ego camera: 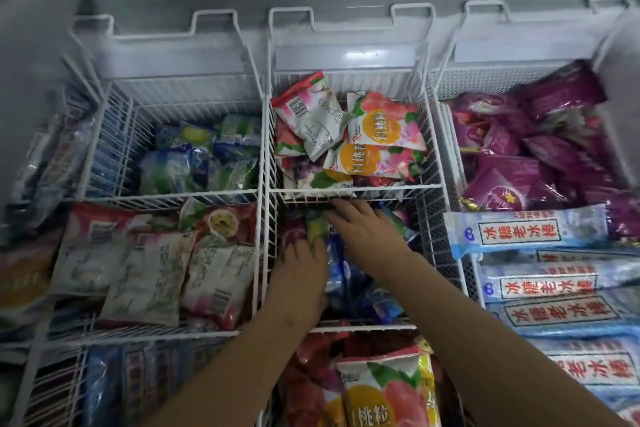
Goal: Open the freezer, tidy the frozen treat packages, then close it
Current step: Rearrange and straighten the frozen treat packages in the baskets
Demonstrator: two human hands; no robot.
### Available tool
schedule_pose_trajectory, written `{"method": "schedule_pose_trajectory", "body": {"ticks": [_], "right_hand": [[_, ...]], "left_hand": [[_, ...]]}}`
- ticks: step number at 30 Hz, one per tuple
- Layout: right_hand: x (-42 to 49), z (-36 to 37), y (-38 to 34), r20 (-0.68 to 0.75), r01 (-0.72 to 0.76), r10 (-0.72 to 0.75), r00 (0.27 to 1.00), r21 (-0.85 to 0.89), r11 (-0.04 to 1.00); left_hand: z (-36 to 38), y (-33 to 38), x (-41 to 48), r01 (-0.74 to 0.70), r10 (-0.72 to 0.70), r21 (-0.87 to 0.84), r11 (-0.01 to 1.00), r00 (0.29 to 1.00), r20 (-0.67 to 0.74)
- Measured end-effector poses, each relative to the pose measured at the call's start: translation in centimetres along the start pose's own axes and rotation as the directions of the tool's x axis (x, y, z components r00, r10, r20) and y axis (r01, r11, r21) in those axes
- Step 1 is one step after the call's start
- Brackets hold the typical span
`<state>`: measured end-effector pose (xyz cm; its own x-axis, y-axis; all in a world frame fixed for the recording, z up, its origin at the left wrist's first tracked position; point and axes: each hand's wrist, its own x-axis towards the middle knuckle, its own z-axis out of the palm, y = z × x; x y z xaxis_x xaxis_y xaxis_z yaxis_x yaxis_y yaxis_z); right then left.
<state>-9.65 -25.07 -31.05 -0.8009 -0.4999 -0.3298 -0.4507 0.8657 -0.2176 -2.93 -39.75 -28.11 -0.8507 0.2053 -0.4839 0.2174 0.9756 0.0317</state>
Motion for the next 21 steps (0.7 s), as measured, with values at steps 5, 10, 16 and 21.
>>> {"method": "schedule_pose_trajectory", "body": {"ticks": [5, 10, 16, 21], "right_hand": [[-0.8, 0.7, -2.1, 0.003, -0.214, 0.214, 0.977, 0.010, 0.977], [-1.9, 0.3, -1.3, 0.151, -0.407, 0.407, 0.901, -0.031, 0.913], [-5.9, -2.8, 0.3, 0.014, -0.505, 0.508, 0.861, 0.140, 0.852], [-7.3, -6.6, -2.9, -0.167, -0.392, 0.494, 0.853, 0.419, 0.819]], "left_hand": [[-0.2, -0.4, -0.9, -0.003, 0.007, 0.039, 0.999, 0.997, -0.082], [0.3, -0.8, -0.9, -0.053, 0.049, -0.026, 0.998, 0.990, -0.133], [-2.0, -1.3, -1.4, -0.070, -0.024, -0.378, 0.923, 0.971, -0.237], [-7.2, -5.9, -3.5, -0.010, -0.273, -0.632, 0.775, 0.896, -0.350]]}}
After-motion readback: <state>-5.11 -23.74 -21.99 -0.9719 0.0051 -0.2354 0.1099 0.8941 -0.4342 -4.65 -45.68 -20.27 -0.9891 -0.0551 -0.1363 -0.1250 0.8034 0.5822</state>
